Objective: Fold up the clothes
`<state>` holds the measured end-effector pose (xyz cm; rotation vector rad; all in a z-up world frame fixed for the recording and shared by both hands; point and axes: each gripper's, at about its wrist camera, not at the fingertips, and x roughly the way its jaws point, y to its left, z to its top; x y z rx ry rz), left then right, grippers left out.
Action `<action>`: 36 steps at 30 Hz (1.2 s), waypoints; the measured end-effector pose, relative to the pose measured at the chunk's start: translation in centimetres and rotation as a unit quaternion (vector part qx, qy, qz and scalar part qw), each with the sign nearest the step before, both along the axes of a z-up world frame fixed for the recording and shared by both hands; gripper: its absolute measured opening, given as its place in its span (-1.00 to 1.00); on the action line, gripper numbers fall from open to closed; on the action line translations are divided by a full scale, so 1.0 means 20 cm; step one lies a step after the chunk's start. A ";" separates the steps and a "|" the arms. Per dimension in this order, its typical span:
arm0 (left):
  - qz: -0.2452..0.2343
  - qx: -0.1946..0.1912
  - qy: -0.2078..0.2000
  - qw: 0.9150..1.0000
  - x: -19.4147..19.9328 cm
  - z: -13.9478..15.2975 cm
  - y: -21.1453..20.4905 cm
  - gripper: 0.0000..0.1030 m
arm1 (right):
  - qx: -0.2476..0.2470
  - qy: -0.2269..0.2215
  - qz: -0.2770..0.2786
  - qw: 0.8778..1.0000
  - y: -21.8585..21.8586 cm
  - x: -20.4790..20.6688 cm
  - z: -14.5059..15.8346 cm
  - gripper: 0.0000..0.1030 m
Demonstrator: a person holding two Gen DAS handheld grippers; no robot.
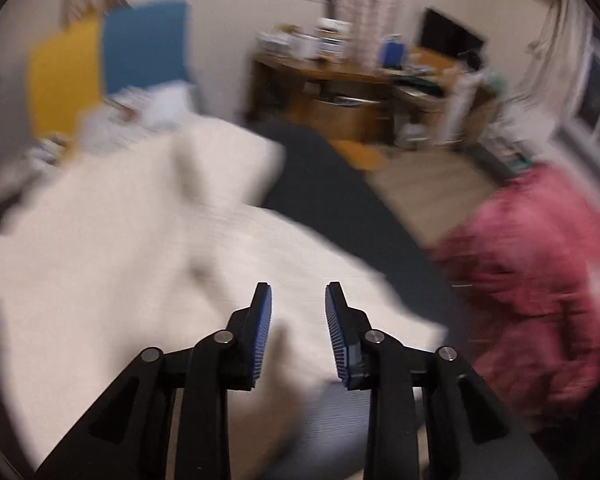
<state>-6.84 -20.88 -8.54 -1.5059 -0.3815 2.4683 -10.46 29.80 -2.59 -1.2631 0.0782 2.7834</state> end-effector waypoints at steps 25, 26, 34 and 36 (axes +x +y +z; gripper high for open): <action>0.089 -0.019 0.070 0.993 -0.42 0.00 -0.47 -0.68 | -0.088 -0.106 0.267 0.954 -1.21 -0.58 -0.31 0.18; 0.072 -0.010 0.077 0.994 -0.47 0.01 -0.41 -0.68 | -0.083 -0.088 0.277 0.953 -1.23 -0.62 -0.27 0.18; 0.085 -0.009 0.007 0.996 -0.79 -0.26 -0.22 -0.69 | -0.019 -0.076 0.323 0.943 -1.59 -1.06 -0.35 -0.05; 0.105 -0.004 0.026 0.994 -0.77 -0.28 -0.22 -0.72 | 0.014 -0.094 0.315 0.944 -1.66 -1.13 -0.43 -0.05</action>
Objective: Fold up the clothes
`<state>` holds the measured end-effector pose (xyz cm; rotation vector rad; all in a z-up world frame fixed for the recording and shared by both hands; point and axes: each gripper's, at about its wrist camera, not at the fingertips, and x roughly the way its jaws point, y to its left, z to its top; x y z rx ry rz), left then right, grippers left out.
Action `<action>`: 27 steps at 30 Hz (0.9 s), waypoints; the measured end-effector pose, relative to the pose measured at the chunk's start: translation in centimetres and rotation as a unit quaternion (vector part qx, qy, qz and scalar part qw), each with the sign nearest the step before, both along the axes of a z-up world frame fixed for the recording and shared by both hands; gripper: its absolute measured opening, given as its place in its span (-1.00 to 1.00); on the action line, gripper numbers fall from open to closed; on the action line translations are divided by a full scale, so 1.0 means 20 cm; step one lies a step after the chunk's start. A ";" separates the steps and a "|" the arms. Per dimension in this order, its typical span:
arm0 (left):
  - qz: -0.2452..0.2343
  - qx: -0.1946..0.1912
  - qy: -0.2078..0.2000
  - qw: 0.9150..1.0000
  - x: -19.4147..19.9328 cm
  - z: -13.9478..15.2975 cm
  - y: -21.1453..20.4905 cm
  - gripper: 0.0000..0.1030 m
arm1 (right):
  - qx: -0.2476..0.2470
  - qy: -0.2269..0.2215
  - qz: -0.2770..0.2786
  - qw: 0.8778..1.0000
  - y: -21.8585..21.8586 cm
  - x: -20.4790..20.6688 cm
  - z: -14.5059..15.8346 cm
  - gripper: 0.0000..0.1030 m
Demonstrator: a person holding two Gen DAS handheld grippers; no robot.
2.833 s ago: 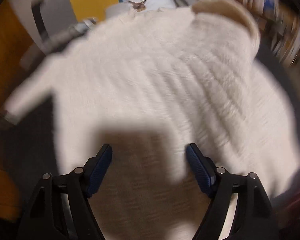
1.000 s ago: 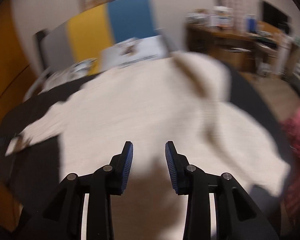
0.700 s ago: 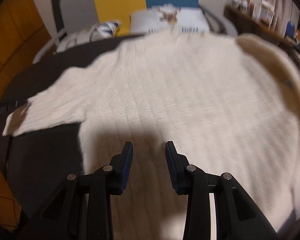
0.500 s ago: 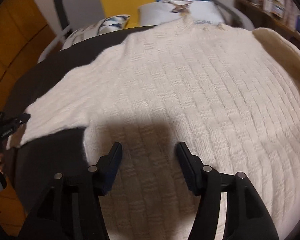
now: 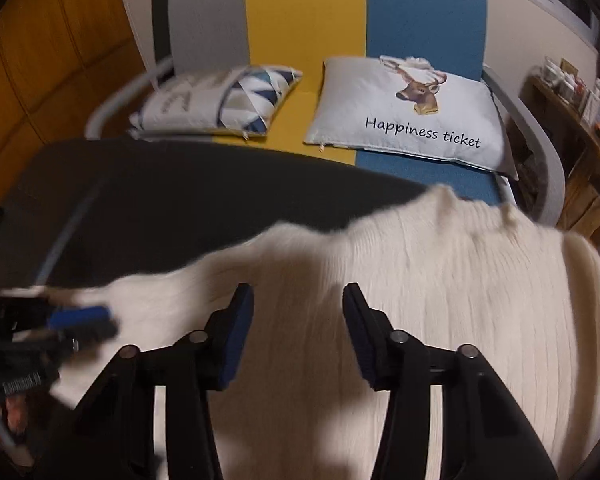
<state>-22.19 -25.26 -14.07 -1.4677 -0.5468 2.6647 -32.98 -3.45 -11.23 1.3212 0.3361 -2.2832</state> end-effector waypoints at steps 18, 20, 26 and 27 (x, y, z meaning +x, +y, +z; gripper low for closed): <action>0.102 0.044 -0.011 0.994 0.16 -0.03 -0.20 -0.76 | -0.008 0.020 0.056 0.998 -0.28 0.08 -0.10 0.04; 0.107 0.036 -0.005 0.994 0.17 -0.04 -0.18 -0.76 | 0.021 0.032 0.056 0.998 -0.36 0.06 -0.18 0.16; 0.134 0.058 0.016 0.989 0.35 0.06 -0.29 -0.71 | -0.006 0.008 -0.008 1.000 -0.34 0.03 -0.18 0.22; 0.143 0.056 0.025 0.988 0.43 0.09 -0.34 -0.68 | -0.017 0.005 -0.013 1.000 -0.32 0.06 -0.14 0.22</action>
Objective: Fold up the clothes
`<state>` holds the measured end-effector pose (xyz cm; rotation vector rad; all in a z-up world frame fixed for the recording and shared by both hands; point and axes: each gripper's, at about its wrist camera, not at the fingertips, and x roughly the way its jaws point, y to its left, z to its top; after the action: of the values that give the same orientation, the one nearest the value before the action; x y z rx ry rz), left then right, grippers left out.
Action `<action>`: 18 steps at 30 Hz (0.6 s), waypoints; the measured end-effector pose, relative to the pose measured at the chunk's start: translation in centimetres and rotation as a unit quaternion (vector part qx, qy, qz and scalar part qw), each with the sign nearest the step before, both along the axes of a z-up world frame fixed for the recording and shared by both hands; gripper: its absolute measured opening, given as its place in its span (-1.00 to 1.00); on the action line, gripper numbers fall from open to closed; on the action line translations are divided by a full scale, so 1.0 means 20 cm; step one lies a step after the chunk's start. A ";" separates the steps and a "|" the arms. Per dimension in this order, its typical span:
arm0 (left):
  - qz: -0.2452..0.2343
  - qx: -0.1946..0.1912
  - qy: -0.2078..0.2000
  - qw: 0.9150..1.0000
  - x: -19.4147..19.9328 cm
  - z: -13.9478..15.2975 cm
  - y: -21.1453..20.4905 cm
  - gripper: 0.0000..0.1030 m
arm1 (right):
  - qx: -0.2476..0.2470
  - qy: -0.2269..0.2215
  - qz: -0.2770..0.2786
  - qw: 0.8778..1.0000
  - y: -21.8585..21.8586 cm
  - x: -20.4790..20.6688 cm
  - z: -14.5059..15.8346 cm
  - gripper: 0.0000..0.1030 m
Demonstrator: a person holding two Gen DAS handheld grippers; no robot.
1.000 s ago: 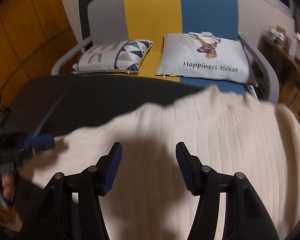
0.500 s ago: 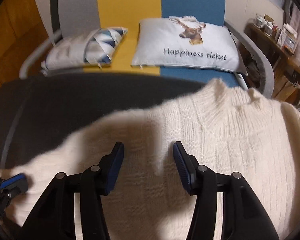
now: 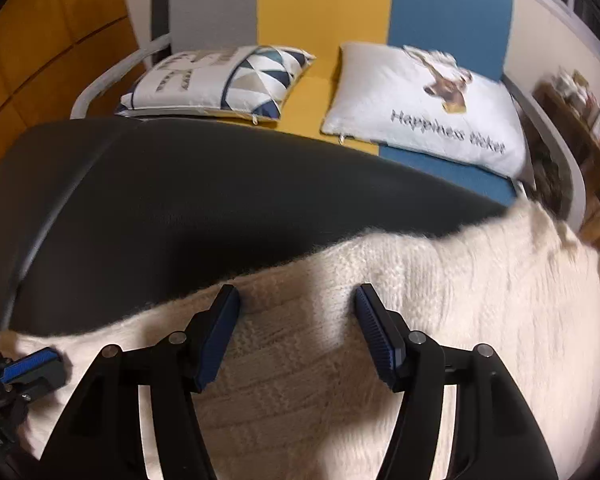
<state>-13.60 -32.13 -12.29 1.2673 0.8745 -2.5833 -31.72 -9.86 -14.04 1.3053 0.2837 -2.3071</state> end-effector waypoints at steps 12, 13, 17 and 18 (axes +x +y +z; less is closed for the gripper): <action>0.197 0.111 -0.026 0.974 1.08 -0.12 -0.86 -0.54 | -0.073 -0.044 0.011 0.996 0.17 0.46 -0.04 0.26; 0.200 0.132 -0.023 0.971 1.12 -0.14 -0.88 -0.53 | -0.070 -0.048 0.005 0.996 0.17 0.47 -0.07 0.25; 0.181 0.169 -0.022 0.969 1.08 -0.20 -0.85 -0.46 | -0.038 -0.043 0.009 0.998 0.11 0.49 -0.14 0.35; 0.175 0.167 -0.024 0.970 1.06 -0.21 -0.83 -0.46 | -0.027 -0.043 0.014 0.999 0.09 0.49 -0.14 0.47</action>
<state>7.52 -48.82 -16.42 1.1147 1.4263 -2.1839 -21.85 -8.15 -16.85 1.3618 0.2081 -2.2139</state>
